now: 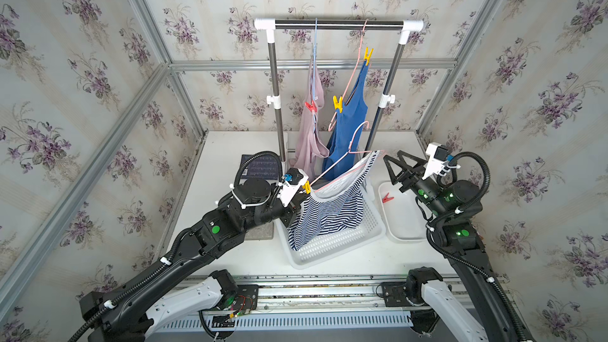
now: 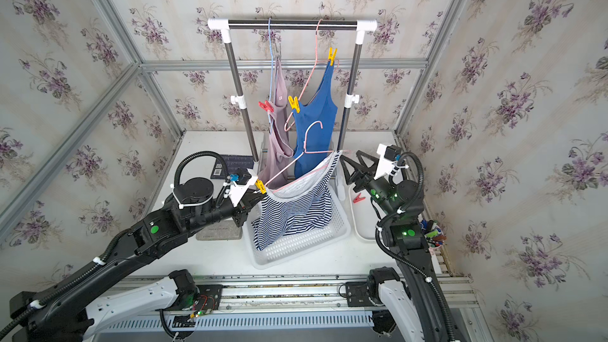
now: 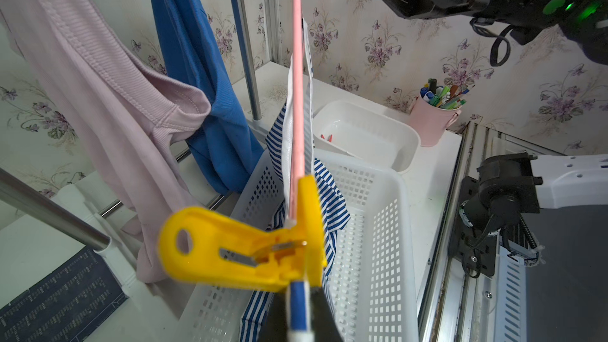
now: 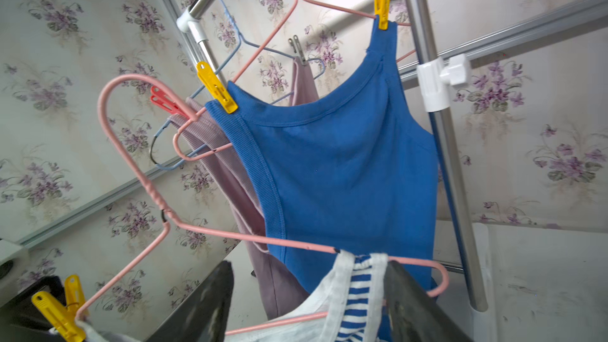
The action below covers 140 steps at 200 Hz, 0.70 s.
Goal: Remove the clothespins securing tank tops to the hanger
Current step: Adjust the hanger.
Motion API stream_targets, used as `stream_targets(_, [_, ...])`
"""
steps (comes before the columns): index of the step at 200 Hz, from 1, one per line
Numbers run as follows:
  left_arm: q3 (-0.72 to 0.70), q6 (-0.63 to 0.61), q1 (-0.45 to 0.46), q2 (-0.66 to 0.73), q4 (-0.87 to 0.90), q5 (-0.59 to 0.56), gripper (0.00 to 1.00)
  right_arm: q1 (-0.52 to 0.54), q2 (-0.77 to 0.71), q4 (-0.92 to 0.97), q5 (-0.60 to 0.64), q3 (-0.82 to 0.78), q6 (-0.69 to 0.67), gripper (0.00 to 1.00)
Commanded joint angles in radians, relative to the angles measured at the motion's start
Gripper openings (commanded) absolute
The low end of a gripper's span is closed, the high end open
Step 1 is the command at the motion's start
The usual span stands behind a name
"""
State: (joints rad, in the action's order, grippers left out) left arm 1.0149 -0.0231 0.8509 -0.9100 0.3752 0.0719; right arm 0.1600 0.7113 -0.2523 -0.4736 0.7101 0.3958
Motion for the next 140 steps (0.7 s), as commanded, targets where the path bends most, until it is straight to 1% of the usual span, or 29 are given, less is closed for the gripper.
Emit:
stream_targets(1, [-0.012,0.038,0.003,0.012,-0.064,-0.023,0.00,0.068,0.007,-0.053,-0.037,0.014,-0.055,0.71])
stream_targets(36, [-0.033,0.045,0.005,0.025,-0.088,-0.023,0.00,0.159,0.042,-0.108,-0.049,0.030,-0.069,0.70])
stream_targets(75, [-0.039,0.040,0.011,0.028,-0.097,-0.015,0.00,0.196,0.077,-0.182,-0.051,0.032,-0.042,0.69])
stream_targets(95, [-0.039,0.039,0.020,0.021,-0.101,-0.022,0.00,0.236,0.099,-0.213,-0.047,0.047,-0.043,0.68])
stream_targets(113, [-0.037,0.038,0.029,0.013,-0.104,-0.032,0.00,0.286,0.116,-0.233,-0.017,0.062,-0.059,0.67])
stream_targets(140, [-0.029,0.026,0.056,-0.003,-0.113,-0.051,0.00,0.364,0.149,-0.238,0.042,0.081,-0.101,0.60])
